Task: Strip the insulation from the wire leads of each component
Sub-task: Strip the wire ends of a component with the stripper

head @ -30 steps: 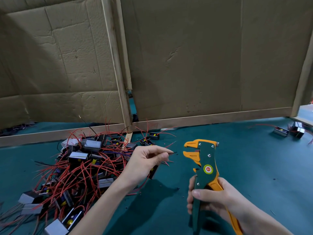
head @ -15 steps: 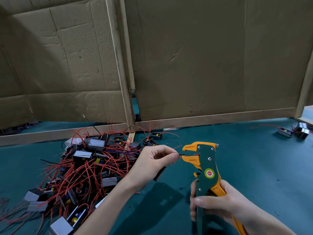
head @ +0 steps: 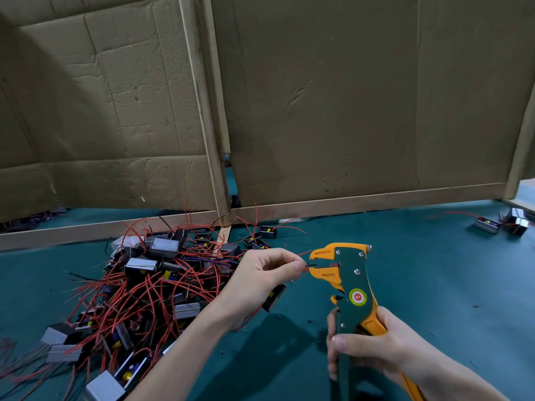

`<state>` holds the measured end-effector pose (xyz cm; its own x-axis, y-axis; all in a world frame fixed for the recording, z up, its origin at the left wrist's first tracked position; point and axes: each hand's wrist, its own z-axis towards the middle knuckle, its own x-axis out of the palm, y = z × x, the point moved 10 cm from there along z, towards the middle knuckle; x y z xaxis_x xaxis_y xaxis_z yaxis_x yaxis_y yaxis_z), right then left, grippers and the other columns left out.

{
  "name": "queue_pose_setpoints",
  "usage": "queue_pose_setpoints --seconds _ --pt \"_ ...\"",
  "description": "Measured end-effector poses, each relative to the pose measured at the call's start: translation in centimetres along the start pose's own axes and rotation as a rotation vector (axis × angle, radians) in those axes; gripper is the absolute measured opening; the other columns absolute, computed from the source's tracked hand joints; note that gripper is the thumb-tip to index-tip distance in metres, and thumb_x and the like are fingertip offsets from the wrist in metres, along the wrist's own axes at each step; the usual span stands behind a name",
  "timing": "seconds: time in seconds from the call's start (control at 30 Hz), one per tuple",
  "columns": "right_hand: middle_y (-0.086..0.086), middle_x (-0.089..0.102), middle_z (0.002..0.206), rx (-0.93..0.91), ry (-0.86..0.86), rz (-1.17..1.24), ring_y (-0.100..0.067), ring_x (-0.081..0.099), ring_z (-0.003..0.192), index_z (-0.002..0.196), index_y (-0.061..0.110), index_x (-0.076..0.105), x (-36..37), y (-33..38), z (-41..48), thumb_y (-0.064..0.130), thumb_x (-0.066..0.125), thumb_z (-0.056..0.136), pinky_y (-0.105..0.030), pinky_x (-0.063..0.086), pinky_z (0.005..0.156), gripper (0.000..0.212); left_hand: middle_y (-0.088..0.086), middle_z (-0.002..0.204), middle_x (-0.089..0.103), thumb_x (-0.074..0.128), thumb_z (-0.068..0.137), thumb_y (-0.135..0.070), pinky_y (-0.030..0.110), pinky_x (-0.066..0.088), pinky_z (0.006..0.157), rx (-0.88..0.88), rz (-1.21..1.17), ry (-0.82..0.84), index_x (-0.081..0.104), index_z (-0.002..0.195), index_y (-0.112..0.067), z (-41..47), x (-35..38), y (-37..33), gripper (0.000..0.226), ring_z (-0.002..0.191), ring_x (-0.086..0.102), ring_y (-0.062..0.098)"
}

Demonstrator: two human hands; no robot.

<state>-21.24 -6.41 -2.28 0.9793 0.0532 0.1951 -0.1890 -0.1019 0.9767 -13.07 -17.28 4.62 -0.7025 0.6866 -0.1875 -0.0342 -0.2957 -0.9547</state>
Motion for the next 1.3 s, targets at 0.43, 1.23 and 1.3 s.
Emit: queue_pose_setpoints --seconds 0.43,1.23,1.3 --pt "-0.017 0.057 0.048 -0.067 -0.159 -0.207 -0.026 0.052 0.047 0.054 0.017 0.055 -0.6 0.2 0.3 0.041 0.083 0.059 -0.029 0.049 0.06 0.038 -0.006 0.067 0.063 0.065 0.086 -0.01 0.01 0.04 0.064 -0.014 0.042 0.069 0.072 0.08 -0.01 0.1 0.1 -0.1 0.009 0.064 0.052 0.0" --pt "-0.018 0.068 0.077 -0.25 -0.604 0.44 -0.029 0.07 0.07 0.086 0.005 0.06 -12.1 1.1 -0.3 0.002 0.059 0.086 -0.036 0.06 0.062 0.003 0.015 0.126 0.057 0.045 0.086 -0.002 0.03 0.041 0.096 -0.287 0.558 -0.305 0.049 0.133 -0.011 13.5 2.1 6.9 0.047 0.118 0.053 0.03" --pt "-0.02 0.068 0.08 -0.198 -0.606 0.438 -0.03 0.069 0.071 0.086 0.005 0.06 -12.2 0.4 0.0 0.001 0.058 0.087 -0.037 0.06 0.061 0.004 0.018 0.138 0.044 0.046 0.089 -0.008 0.039 0.035 0.103 -0.381 0.844 -0.354 0.036 0.139 -0.01 13.8 -2.0 7.8 0.051 0.128 0.039 0.036"
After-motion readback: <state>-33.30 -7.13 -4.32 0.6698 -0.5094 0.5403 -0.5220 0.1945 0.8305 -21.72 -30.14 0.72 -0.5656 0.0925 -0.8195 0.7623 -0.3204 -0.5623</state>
